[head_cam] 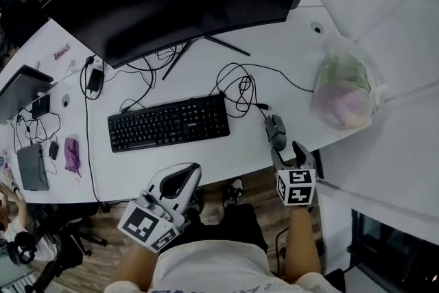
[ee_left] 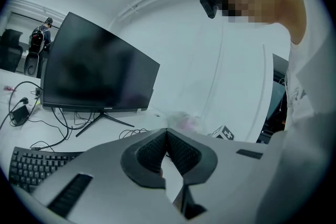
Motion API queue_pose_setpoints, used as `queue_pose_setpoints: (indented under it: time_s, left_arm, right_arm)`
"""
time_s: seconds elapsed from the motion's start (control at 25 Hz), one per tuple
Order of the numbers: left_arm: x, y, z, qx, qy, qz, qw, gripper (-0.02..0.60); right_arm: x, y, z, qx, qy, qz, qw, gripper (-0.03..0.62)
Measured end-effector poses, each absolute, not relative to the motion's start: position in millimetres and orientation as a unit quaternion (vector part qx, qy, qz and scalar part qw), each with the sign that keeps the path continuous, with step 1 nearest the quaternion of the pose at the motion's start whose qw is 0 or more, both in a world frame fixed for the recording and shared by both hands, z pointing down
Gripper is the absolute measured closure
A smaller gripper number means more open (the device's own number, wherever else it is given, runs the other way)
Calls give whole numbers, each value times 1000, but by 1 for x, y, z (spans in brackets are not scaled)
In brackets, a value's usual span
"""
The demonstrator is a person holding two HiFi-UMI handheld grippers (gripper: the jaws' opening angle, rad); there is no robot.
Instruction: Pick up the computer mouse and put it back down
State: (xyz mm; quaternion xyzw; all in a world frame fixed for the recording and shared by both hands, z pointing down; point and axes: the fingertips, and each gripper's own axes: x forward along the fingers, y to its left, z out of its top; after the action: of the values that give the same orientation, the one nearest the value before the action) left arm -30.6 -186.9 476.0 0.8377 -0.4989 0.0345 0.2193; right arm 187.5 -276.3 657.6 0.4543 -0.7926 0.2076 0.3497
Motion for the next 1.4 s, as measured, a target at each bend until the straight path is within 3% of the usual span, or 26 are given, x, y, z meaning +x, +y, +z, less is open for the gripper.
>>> queue_pose_setpoints:
  time_s: [0.8,1.4]
  left_arm:
    - [-29,-193,501,822,-509,54,250,577]
    - [-33,-189,491,824,-509,47,244,577]
  right_arm:
    - [186,-292,728,436,-769,237,403,322]
    - [183,-296,687,464,-791,194,350,326]
